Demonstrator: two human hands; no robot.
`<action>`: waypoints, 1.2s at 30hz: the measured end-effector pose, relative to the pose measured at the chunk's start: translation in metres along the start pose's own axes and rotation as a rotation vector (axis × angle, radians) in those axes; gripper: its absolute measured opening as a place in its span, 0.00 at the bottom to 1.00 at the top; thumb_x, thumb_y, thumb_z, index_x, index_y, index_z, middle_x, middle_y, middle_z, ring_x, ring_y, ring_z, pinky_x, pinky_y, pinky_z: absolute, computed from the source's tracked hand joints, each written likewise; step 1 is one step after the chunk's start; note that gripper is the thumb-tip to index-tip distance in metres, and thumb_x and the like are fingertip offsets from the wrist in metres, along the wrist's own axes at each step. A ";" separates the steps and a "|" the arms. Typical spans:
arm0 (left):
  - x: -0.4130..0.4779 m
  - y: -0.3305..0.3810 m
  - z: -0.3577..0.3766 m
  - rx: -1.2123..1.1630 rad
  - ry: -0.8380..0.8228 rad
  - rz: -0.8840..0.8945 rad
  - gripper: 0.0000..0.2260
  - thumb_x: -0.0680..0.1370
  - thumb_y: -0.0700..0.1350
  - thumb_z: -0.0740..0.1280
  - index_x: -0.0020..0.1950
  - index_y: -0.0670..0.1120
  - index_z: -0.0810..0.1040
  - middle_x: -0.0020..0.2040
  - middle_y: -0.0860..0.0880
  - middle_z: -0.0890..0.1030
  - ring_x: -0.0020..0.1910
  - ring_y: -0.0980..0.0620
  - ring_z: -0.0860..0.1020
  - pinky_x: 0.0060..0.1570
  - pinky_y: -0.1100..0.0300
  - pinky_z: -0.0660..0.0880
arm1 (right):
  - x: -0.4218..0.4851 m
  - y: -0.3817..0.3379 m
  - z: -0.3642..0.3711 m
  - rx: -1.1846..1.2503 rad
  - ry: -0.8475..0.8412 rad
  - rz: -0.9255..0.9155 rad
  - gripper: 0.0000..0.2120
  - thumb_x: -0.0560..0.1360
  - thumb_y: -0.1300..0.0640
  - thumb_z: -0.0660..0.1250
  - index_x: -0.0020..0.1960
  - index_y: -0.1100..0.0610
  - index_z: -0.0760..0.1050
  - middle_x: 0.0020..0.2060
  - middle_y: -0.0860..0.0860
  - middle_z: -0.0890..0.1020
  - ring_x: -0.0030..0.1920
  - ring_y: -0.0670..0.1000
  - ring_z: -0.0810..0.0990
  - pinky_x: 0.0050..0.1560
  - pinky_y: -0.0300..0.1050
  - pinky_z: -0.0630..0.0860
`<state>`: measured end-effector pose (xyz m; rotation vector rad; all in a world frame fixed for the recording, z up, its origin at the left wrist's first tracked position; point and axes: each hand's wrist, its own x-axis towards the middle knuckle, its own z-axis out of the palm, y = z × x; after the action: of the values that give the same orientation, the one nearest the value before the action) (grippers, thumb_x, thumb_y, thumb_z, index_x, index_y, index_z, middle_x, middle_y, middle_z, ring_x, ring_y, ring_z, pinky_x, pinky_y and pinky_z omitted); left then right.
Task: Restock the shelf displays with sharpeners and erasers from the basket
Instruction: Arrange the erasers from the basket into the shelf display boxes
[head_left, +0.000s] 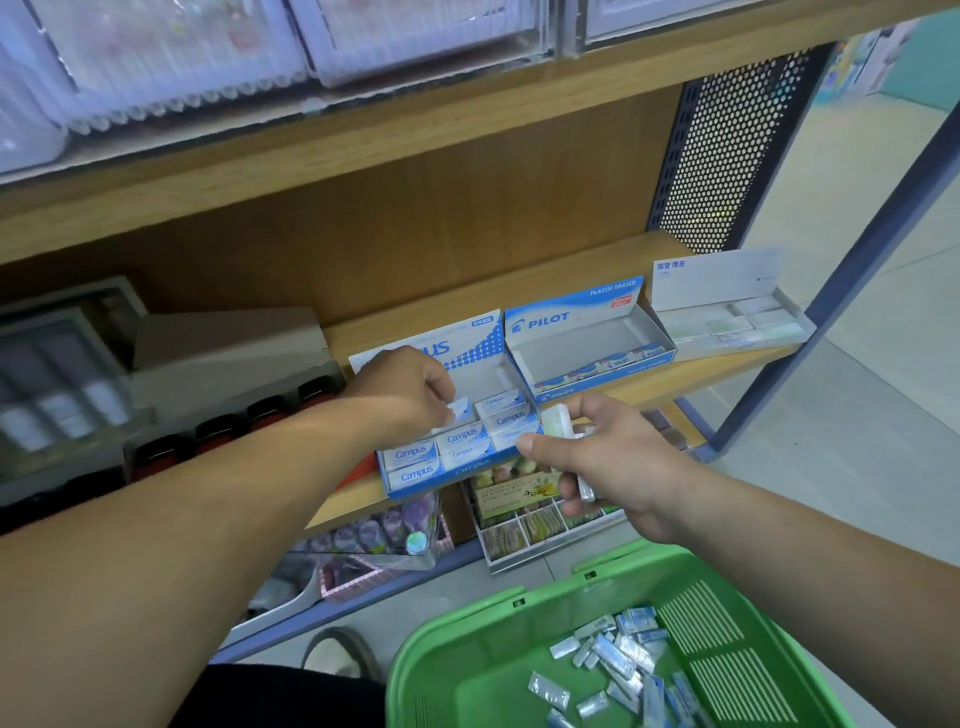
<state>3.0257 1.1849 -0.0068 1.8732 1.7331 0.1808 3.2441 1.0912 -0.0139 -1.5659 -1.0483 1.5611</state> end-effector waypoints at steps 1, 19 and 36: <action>0.001 -0.002 0.003 0.000 -0.013 -0.012 0.07 0.74 0.42 0.78 0.49 0.50 0.85 0.44 0.56 0.84 0.48 0.55 0.83 0.47 0.63 0.75 | 0.000 -0.001 0.003 0.009 -0.017 -0.006 0.16 0.74 0.54 0.78 0.57 0.54 0.77 0.32 0.49 0.83 0.29 0.48 0.75 0.35 0.46 0.80; -0.016 0.009 -0.017 0.133 -0.012 0.125 0.14 0.82 0.47 0.66 0.66 0.53 0.80 0.64 0.54 0.80 0.63 0.52 0.79 0.60 0.60 0.74 | 0.001 -0.009 0.011 0.186 -0.257 0.100 0.11 0.78 0.64 0.70 0.60 0.61 0.81 0.40 0.56 0.78 0.31 0.47 0.75 0.34 0.44 0.77; -0.051 0.109 0.026 -0.581 -0.294 0.220 0.08 0.81 0.47 0.70 0.53 0.42 0.79 0.36 0.45 0.82 0.32 0.49 0.80 0.34 0.57 0.78 | -0.034 -0.024 -0.076 0.035 0.100 -0.080 0.21 0.67 0.71 0.79 0.57 0.61 0.77 0.39 0.61 0.84 0.33 0.55 0.80 0.31 0.44 0.74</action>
<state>3.1249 1.1294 0.0391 1.5536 1.1195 0.4210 3.3199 1.0768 0.0266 -1.5432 -1.0113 1.4249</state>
